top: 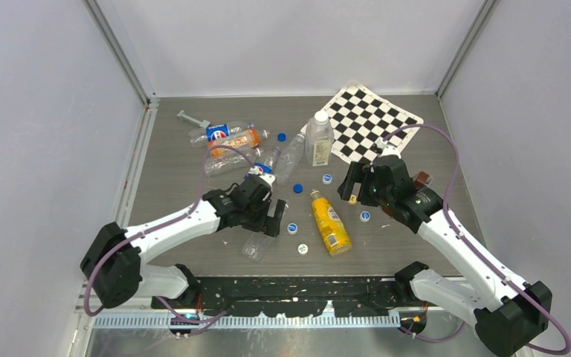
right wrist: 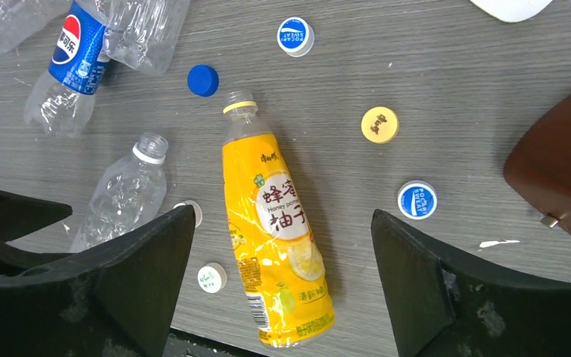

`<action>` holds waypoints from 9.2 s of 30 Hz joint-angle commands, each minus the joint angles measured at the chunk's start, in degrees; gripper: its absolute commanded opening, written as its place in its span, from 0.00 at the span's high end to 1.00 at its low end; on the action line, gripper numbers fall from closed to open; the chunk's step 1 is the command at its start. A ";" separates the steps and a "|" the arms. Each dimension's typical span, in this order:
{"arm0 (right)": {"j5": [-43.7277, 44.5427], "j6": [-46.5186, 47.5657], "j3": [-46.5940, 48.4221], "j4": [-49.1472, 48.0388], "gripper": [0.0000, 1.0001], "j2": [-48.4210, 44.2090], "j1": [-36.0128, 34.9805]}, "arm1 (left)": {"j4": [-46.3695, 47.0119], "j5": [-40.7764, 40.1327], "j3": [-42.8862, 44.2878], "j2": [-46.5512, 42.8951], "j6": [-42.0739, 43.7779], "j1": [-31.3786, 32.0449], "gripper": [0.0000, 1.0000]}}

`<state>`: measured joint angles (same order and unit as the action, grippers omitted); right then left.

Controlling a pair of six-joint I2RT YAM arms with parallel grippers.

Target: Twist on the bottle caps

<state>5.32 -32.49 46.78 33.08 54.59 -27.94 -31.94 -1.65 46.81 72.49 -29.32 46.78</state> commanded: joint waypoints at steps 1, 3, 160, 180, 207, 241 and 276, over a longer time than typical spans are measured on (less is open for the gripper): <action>-0.10 3.28 -0.17 0.30 0.09 -1.35 0.08 | 1.70 -2.57 1.23 2.86 0.84 1.98 0.00; -0.40 3.59 -0.40 0.03 0.10 -1.12 0.08 | 1.33 -4.00 1.29 3.22 0.77 2.78 0.00; -43.63 29.52 23.71 -0.03 0.99 8.56 -5.82 | 32.12 28.28 -10.51 -22.89 41.94 -5.74 1.00; -50.35 32.02 24.76 4.21 0.99 9.41 -6.23 | 32.10 29.02 -10.46 -22.28 40.77 -5.75 1.00; -48.92 34.70 26.80 6.38 0.99 15.84 -7.30 | 34.65 36.58 -6.56 -22.23 30.84 -5.74 1.00; -32.14 -13.94 27.67 3.01 0.99 19.48 -6.56 | 50.27 20.16 -13.75 -24.96 42.33 -5.72 1.00; -47.33 29.27 35.92 16.05 0.99 17.96 -5.54 | 45.21 34.74 -10.06 -18.15 33.69 -5.67 1.00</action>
<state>-41.89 -7.86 79.31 42.50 70.87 -32.34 9.93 31.79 31.81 54.26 3.88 40.53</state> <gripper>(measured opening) 0.397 0.534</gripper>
